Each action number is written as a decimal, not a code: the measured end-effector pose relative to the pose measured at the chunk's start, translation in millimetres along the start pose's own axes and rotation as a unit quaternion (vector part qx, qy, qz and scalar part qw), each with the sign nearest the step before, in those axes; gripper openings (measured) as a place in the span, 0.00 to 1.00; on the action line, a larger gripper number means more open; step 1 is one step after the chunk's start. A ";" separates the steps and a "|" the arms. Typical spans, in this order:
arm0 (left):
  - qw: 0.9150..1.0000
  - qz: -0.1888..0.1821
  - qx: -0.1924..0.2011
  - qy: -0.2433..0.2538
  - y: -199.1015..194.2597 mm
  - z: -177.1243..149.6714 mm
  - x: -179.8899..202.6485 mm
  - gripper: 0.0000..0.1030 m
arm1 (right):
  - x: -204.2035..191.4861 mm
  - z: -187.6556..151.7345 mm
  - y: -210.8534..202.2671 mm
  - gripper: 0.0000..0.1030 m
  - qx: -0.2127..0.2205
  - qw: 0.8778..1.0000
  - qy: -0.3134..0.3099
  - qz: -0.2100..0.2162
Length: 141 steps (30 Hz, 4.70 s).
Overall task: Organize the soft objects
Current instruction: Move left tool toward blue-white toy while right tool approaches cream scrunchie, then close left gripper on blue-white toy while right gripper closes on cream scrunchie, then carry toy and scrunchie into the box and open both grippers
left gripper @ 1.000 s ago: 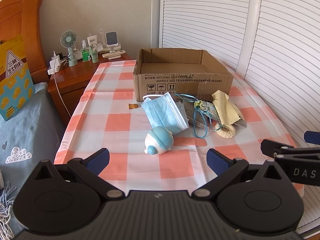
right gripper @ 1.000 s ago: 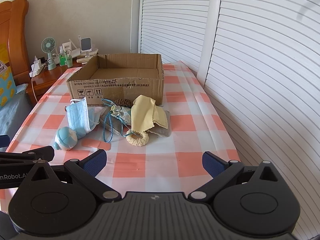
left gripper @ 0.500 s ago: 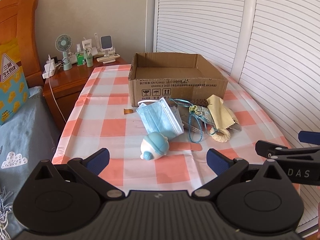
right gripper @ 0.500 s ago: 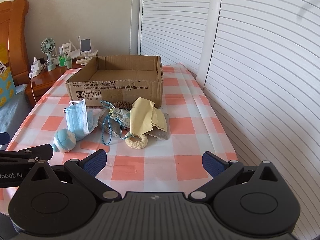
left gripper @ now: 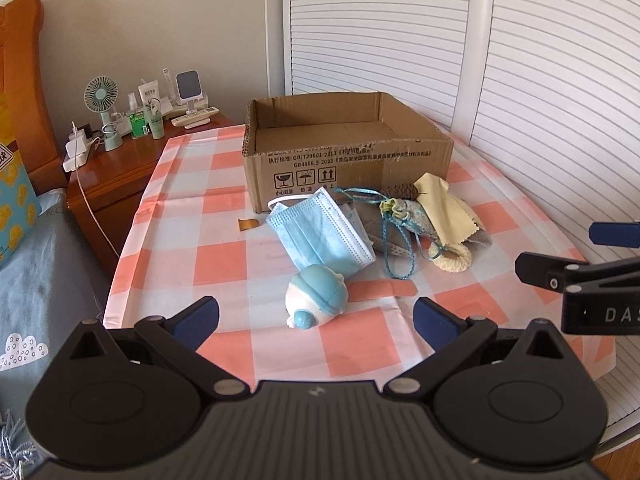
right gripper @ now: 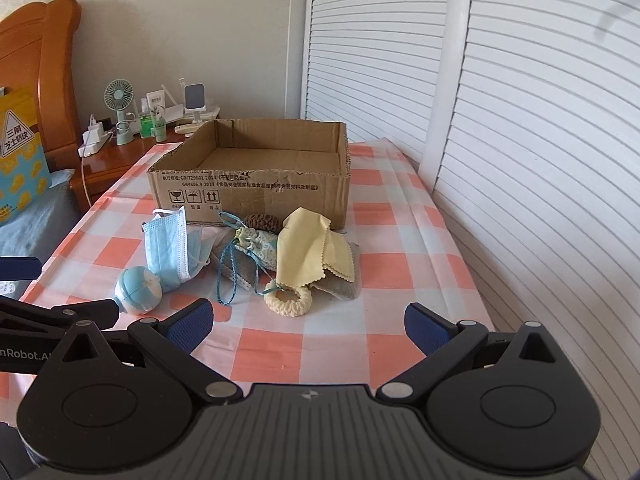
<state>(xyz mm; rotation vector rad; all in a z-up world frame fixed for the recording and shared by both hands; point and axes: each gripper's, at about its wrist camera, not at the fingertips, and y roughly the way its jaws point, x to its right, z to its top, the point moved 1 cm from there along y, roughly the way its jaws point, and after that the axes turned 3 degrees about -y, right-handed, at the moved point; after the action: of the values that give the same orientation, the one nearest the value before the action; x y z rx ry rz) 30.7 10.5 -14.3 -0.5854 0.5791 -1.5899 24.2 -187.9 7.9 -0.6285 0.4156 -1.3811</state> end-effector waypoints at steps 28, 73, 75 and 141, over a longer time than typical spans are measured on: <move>0.996 -0.030 -0.079 0.019 83.0 -17.7 -11.2 1.00 | 17.7 -24.4 97.4 1.00 -0.078 0.996 -0.026 0.028; 0.996 -0.076 -0.019 0.048 87.3 -2.4 -22.4 0.65 | -19.4 -14.2 122.6 0.85 -0.032 0.992 -0.075 0.096; 0.996 -0.078 -0.018 0.046 86.4 -2.0 -24.2 0.65 | -17.9 -11.9 123.2 0.83 -0.031 0.993 -0.072 0.093; 0.993 -0.063 -0.016 0.097 153.3 211.6 -13.8 0.45 | 9.5 95.8 74.3 0.41 0.073 0.979 -0.162 0.100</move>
<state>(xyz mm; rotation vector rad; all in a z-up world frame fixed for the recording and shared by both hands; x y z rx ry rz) 286.6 3.9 39.7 -0.5031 0.7263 -1.7727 142.0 -176.3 35.5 -0.6574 0.1110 -1.0836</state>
